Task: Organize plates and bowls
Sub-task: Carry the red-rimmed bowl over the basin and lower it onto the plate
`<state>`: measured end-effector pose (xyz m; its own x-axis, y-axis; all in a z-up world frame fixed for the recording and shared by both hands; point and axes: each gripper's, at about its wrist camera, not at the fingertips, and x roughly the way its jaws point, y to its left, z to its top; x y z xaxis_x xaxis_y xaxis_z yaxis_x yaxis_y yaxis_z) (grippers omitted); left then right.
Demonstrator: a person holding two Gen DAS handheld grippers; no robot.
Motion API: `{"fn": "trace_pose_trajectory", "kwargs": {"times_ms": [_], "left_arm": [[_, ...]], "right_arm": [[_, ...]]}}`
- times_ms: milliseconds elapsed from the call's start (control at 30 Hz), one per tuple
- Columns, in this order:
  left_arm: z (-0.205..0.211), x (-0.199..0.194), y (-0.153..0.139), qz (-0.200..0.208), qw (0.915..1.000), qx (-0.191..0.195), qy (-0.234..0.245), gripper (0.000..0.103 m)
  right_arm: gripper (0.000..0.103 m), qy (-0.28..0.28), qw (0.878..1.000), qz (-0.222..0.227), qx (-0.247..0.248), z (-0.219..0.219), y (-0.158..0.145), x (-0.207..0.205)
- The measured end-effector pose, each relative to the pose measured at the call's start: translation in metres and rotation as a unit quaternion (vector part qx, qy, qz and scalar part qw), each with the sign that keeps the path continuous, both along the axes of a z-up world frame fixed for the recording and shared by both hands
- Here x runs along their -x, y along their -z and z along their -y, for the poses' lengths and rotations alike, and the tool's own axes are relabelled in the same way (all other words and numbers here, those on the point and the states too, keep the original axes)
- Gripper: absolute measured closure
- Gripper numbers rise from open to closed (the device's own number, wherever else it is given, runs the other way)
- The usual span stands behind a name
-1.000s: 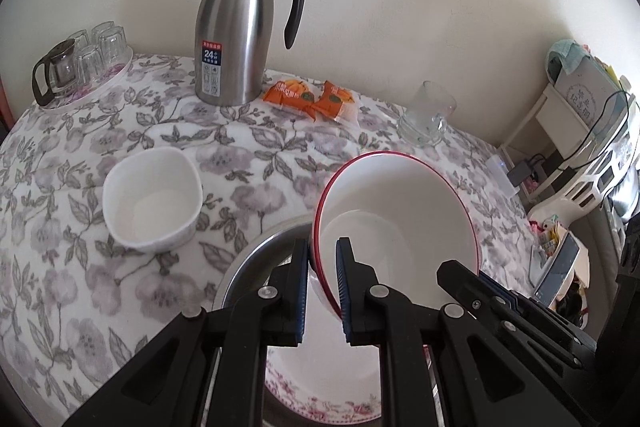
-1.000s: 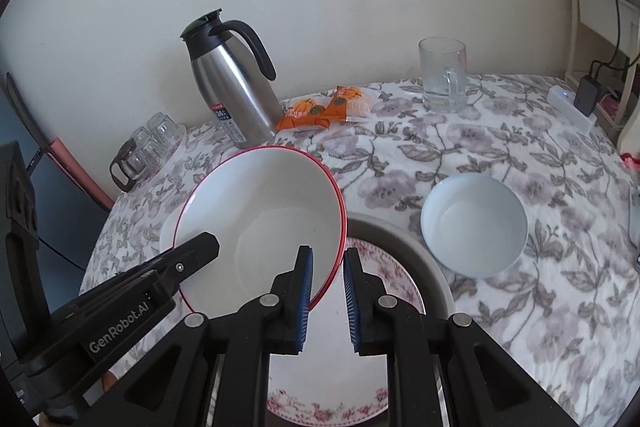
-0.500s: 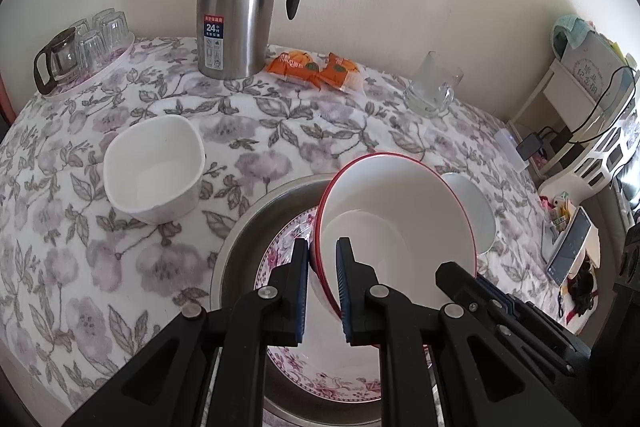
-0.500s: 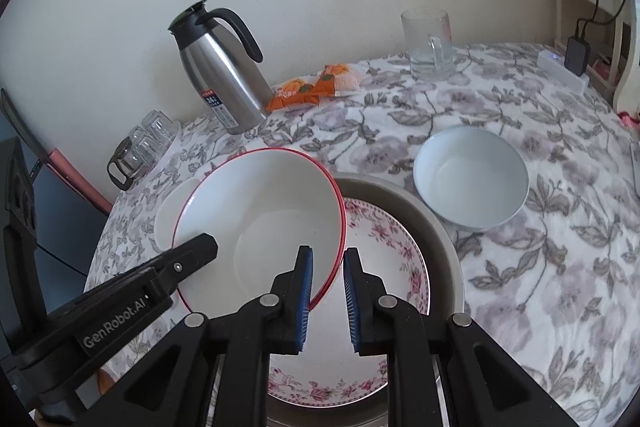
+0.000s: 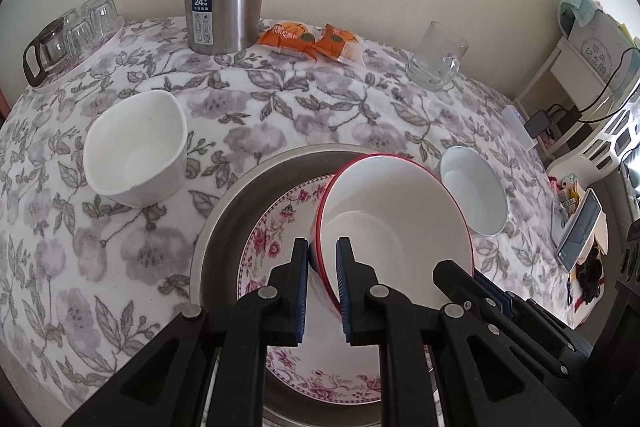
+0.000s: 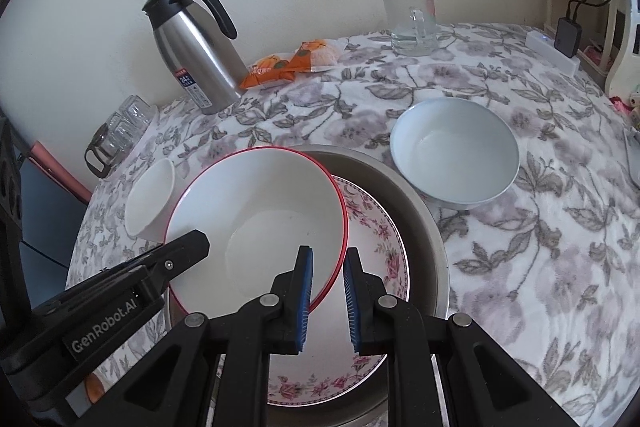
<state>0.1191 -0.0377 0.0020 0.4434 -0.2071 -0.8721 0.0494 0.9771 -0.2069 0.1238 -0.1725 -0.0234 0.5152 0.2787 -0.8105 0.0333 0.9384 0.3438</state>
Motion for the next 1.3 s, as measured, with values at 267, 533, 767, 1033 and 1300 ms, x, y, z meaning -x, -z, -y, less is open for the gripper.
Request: {"fn": "trace_pose_trajectory", "kwargs": {"times_ms": [267, 533, 767, 1033, 1300], "left_arm": [[0.0, -0.004, 0.009, -0.014, 0.9999, 0.0, -0.006, 0.089], [0.0, -0.005, 0.016, -0.019, 0.9997, -0.002, -0.012, 0.089], [-0.003, -0.007, 0.017, -0.022, 0.9995, 0.004, -0.021, 0.089], [-0.004, -0.007, 0.018, -0.024, 0.9994, 0.01, -0.024, 0.089], [-0.012, -0.008, 0.021, -0.033, 0.9982, 0.032, -0.038, 0.088]], "right_arm": [[0.086, 0.0, 1.0, 0.001, 0.0, -0.001, 0.002, -0.001], [0.086, -0.002, 1.0, 0.004, 0.0, -0.004, 0.002, -0.003], [0.085, -0.007, 1.0, 0.007, -0.001, -0.005, 0.001, -0.004], [0.084, -0.006, 1.0, 0.005, -0.01, -0.004, 0.002, -0.004], [0.084, -0.005, 1.0, 0.002, -0.022, -0.001, 0.003, -0.005]]}}
